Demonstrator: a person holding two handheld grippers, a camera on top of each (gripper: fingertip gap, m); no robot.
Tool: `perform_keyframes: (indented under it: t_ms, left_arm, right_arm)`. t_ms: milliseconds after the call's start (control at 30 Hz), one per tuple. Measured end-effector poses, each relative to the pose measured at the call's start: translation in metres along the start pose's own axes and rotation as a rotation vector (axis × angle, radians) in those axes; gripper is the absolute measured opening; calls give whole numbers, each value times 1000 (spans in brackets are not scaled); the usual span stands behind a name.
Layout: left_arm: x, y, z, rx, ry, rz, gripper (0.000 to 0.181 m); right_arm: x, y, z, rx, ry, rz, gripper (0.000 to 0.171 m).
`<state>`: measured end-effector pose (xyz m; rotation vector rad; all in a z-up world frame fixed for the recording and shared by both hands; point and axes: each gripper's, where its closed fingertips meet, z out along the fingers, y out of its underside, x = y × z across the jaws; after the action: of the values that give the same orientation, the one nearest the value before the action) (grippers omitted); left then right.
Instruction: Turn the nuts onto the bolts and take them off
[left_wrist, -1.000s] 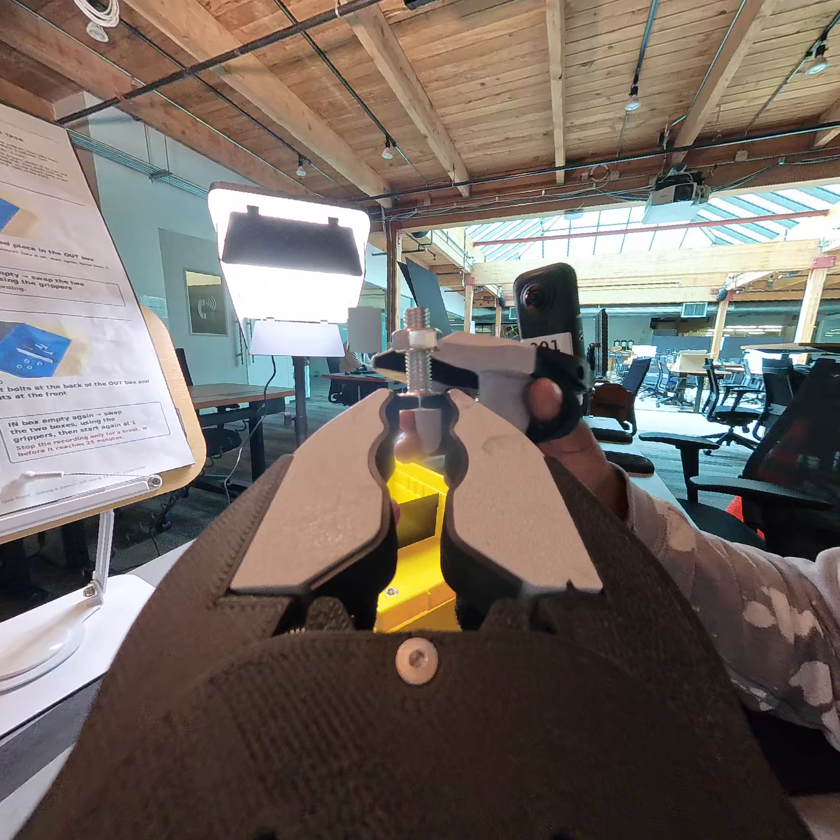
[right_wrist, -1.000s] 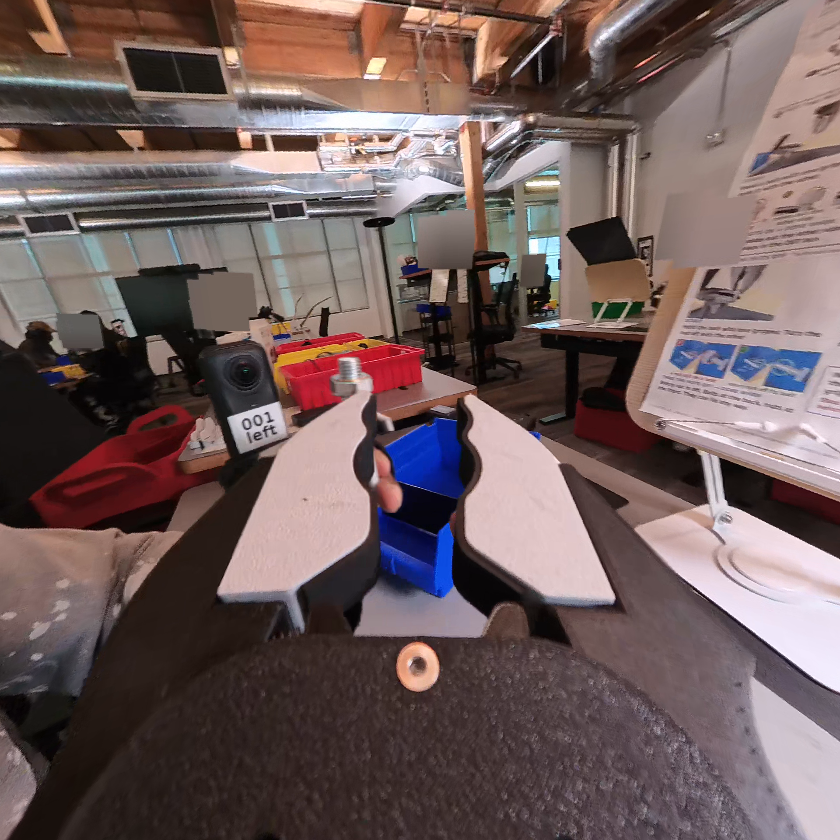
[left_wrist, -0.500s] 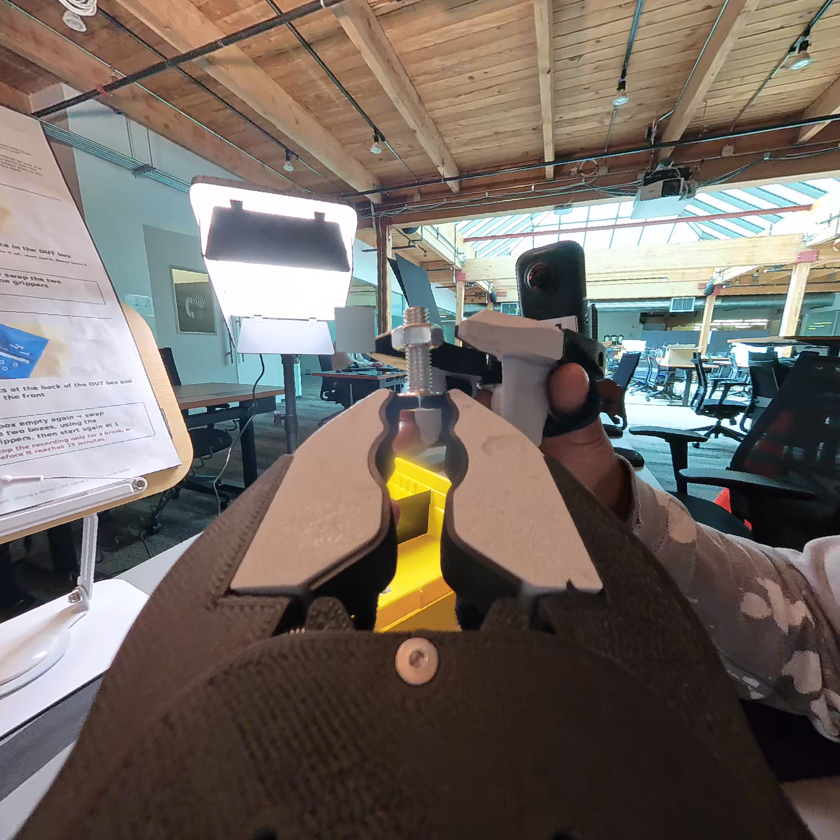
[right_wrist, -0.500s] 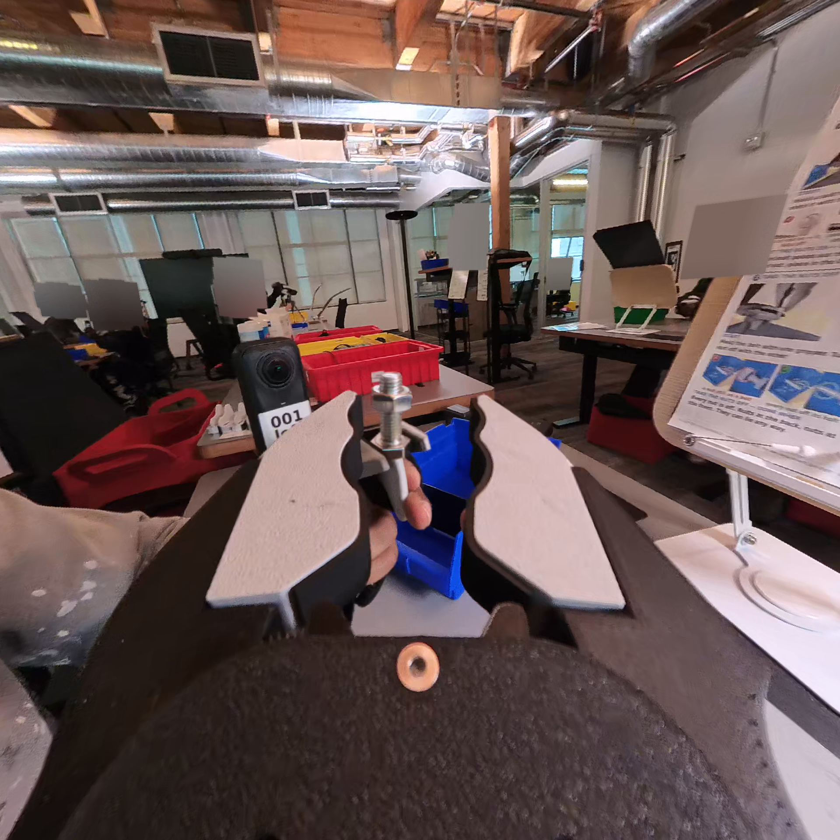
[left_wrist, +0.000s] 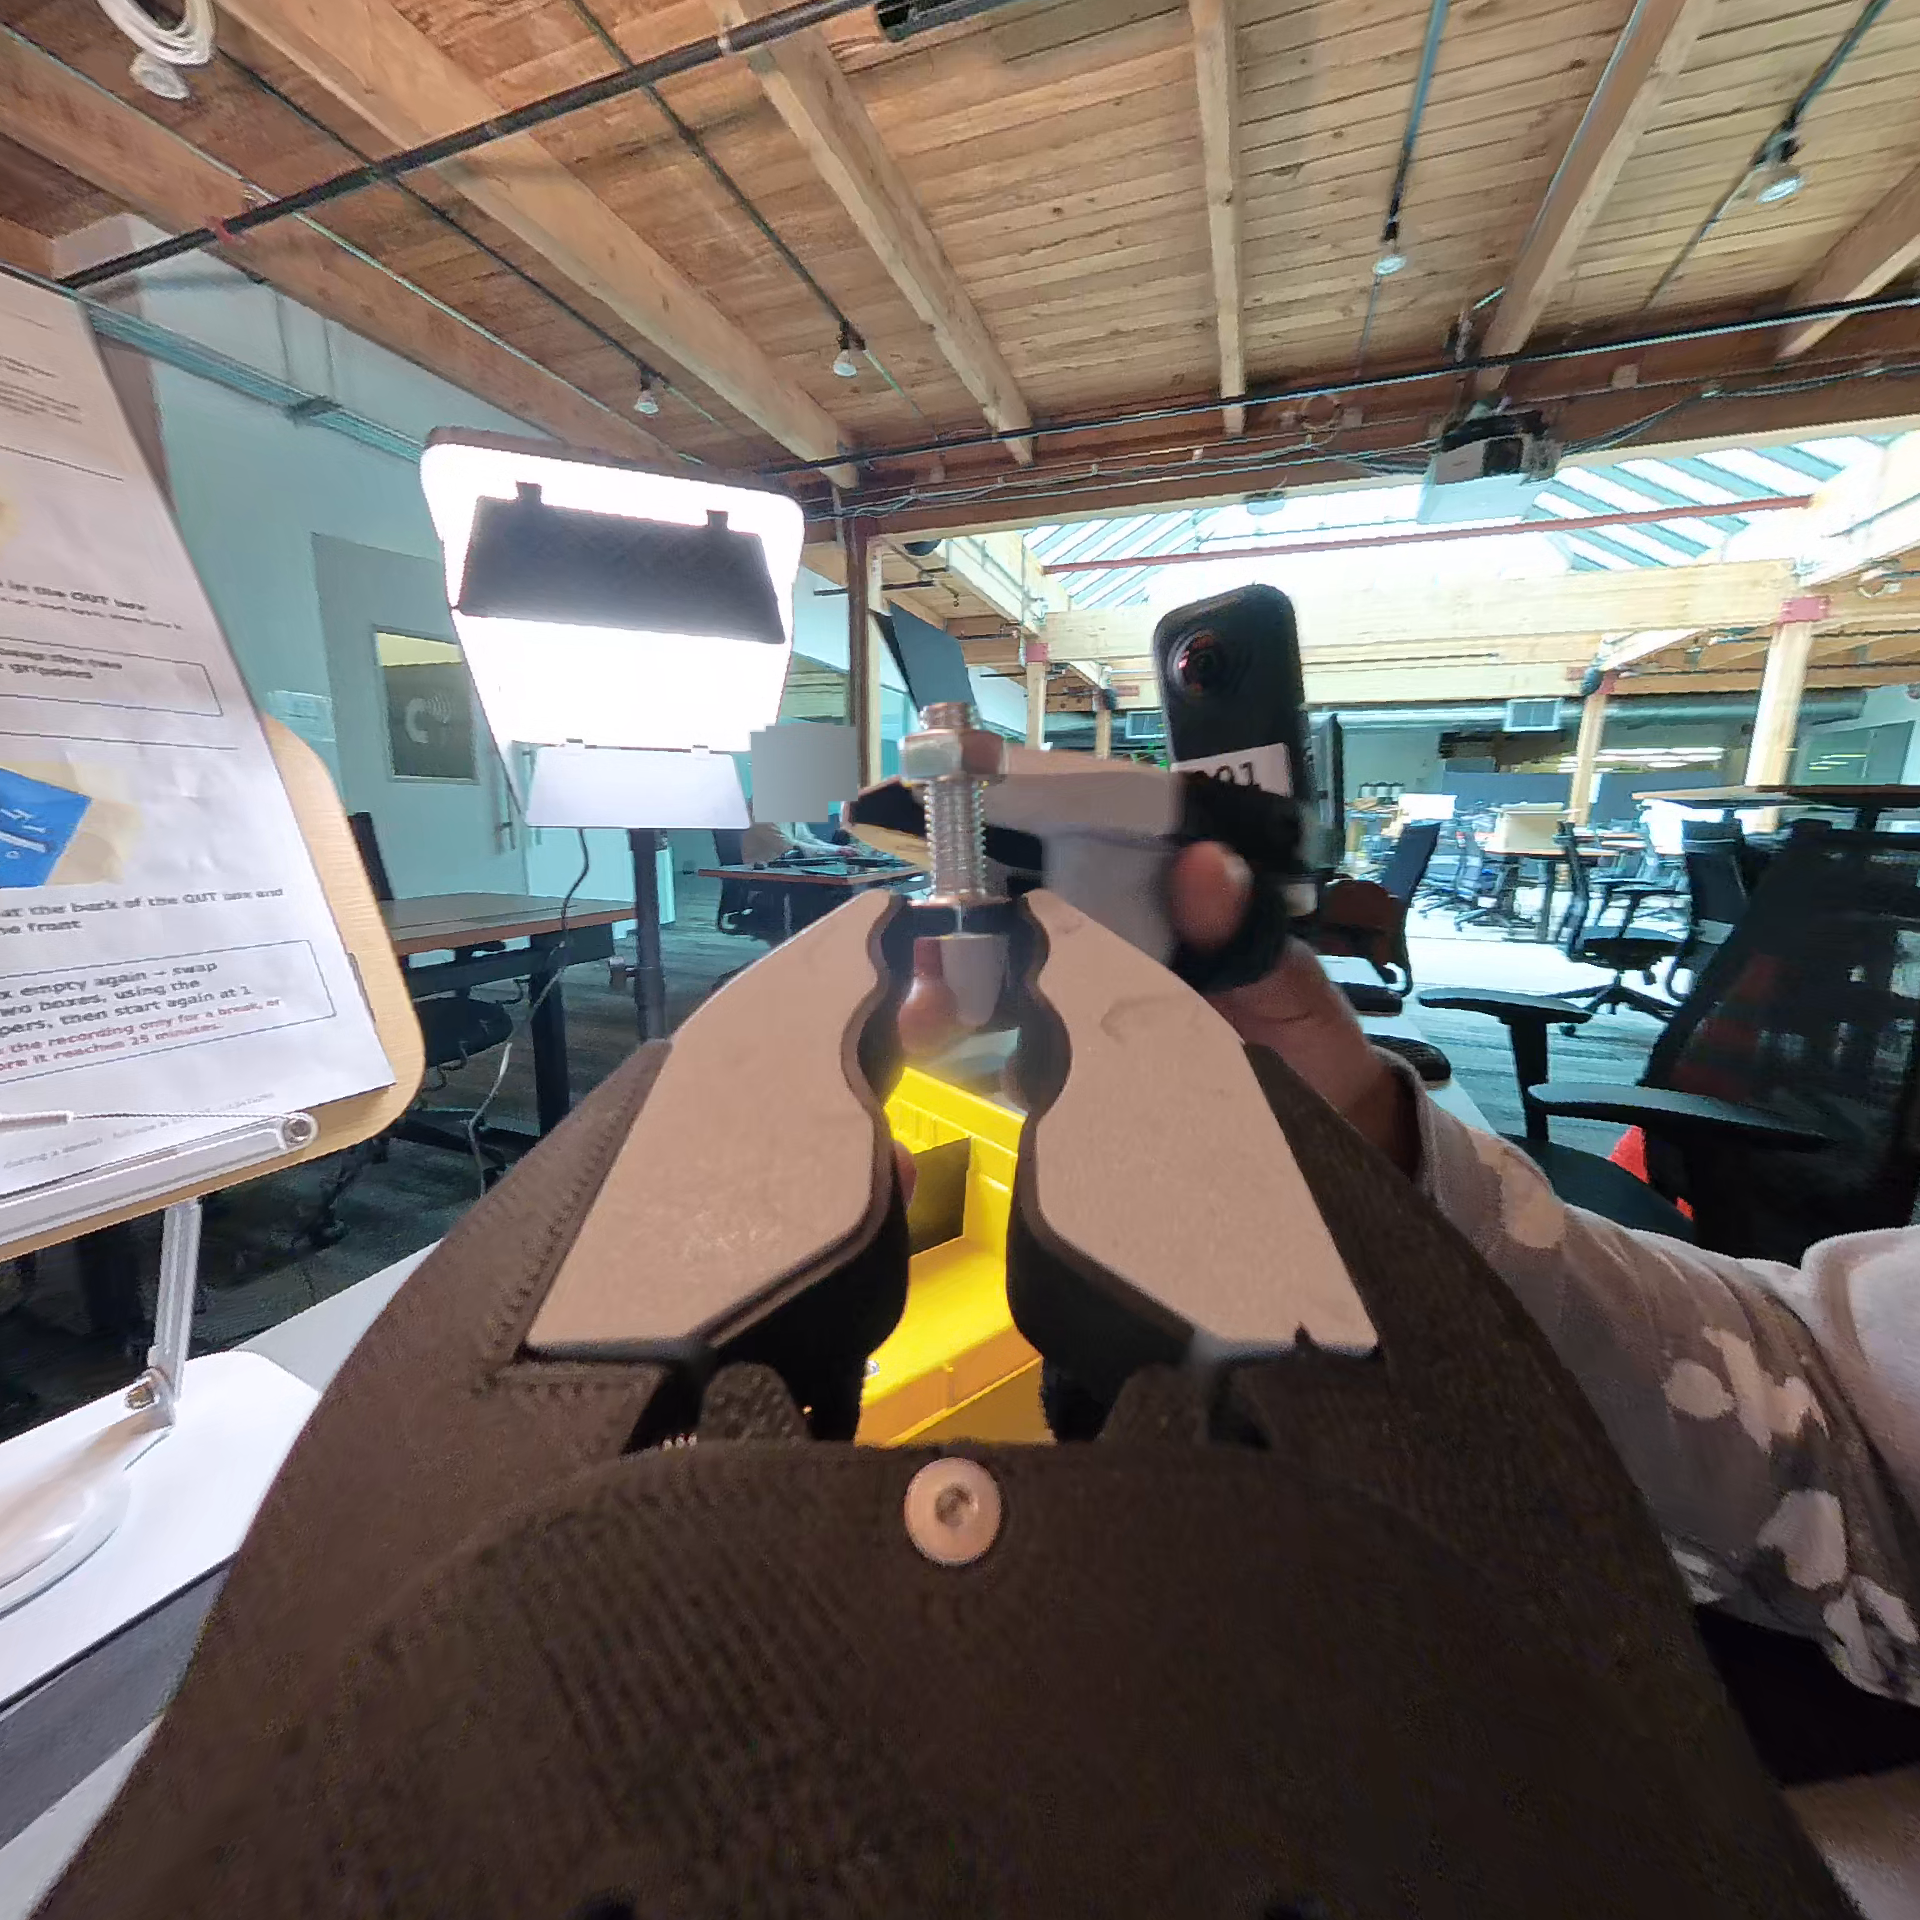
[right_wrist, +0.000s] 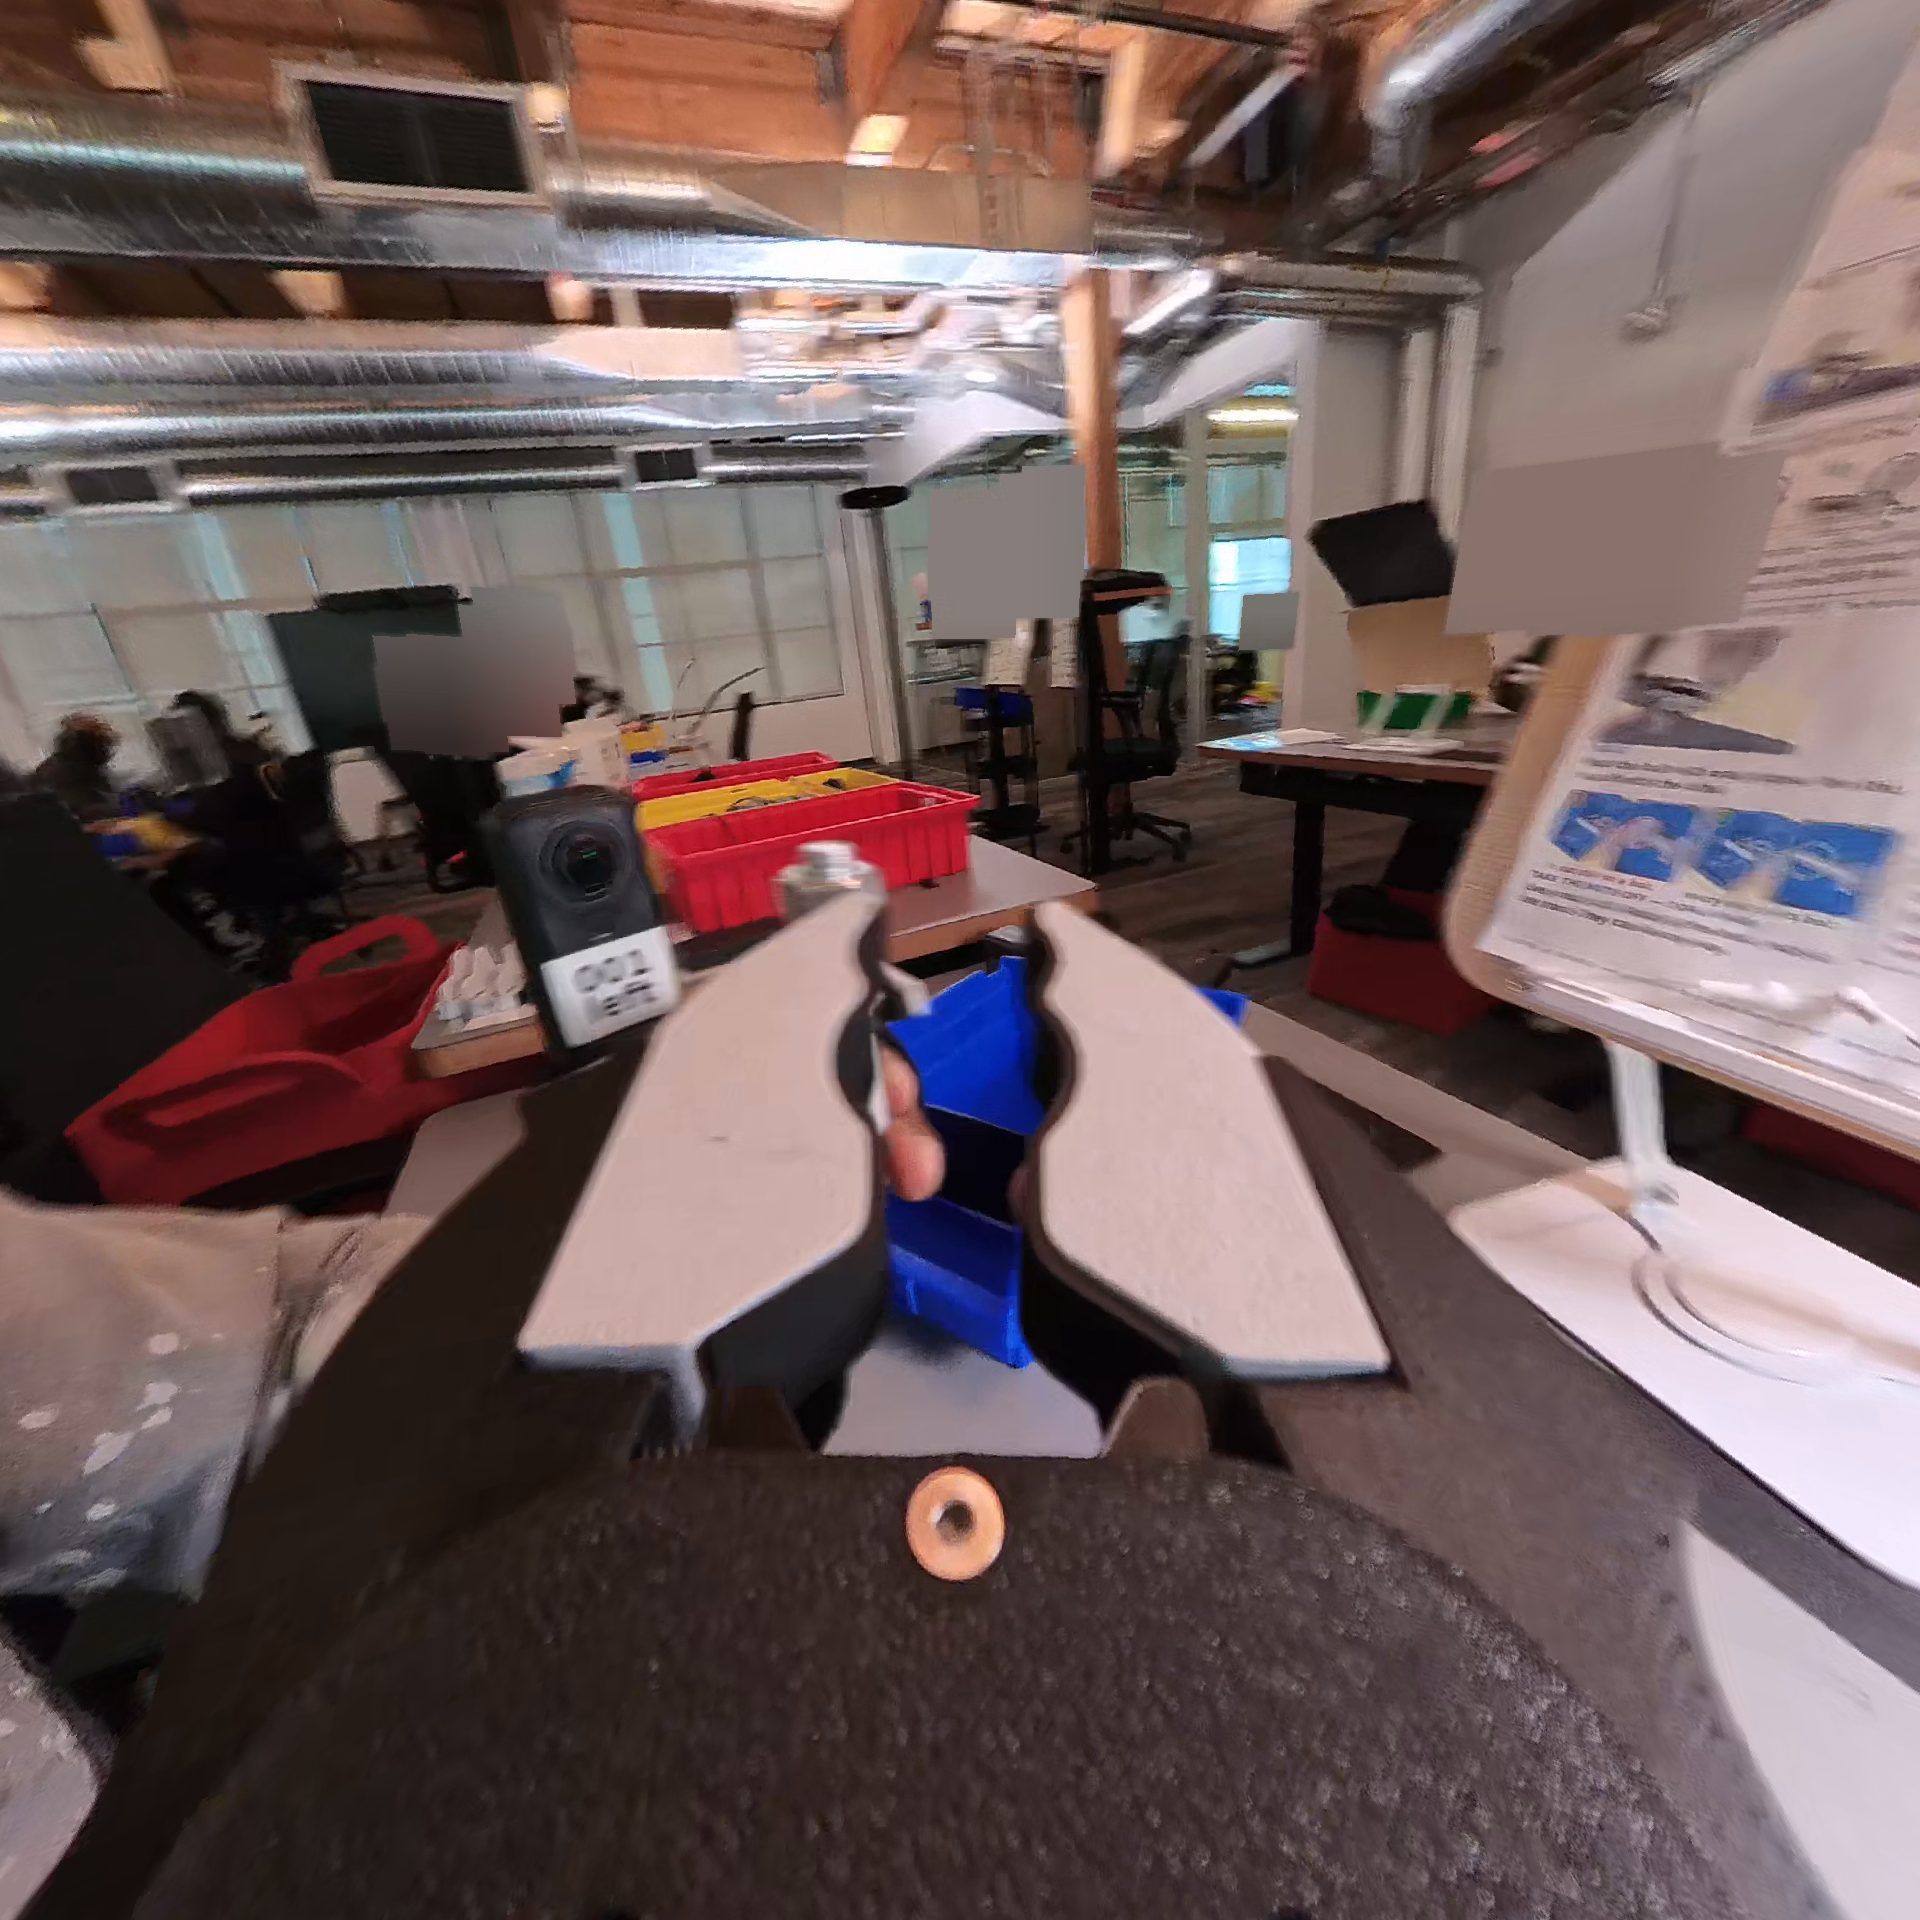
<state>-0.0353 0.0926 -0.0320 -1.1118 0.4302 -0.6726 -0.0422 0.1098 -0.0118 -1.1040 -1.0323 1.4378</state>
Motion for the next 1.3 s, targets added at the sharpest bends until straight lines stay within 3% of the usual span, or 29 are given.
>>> perform_keyframes:
  t_ms: [67, 333, 400, 467, 500, 700, 800, 900, 1067, 1200, 1233, 1300]
  left_arm:
    - [1, -3, 0, 1, -3, 12, 19]
    - [4, 3, 2, -15, 10, 7, 18]
    - [4, 2, 2, -12, 4, 1, 18]
    - [1, -1, -1, 7, 12, -17, 18]
    - [0, -2, -1, 5, 9, -6, 19]
    - [3, 2, 1, -3, 18, -7, 18]
    - [6, 0, 1, 10, 30, -8, 18]
    - [10, -7, -1, 41, 56, -5, 18]
    - [7, -5, -1, 42, 48, -14, 18]
    - [12, -5, 0, 50, 57, -16, 18]
    - [14, -8, -1, 65, 79, -20, 18]
    - [16, -11, -2, 73, 79, -4, 18]
  right_arm:
    - [16, -4, -6, 29, 74, -6, 13]
    - [-13, 0, 3, -9, -64, -21, 46]
    - [-9, 1, 2, -8, -49, -16, 44]
    - [0, -3, -1, 8, -5, 9, 22]
    - [6, -7, -4, 40, 27, -9, 20]
    - [-11, -3, 0, 12, -64, 6, 43]
    - [-11, -3, 1, 17, -72, 23, 42]
    - [12, -6, -7, 38, 22, 44, 23]
    - [-11, -8, -3, 32, -86, 53, 42]
    - [-15, -6, 0, 27, -105, 62, 44]
    - [-7, -7, -2, 32, -69, 81, 30]
    - [12, -10, -9, 58, 3, 85, 19]
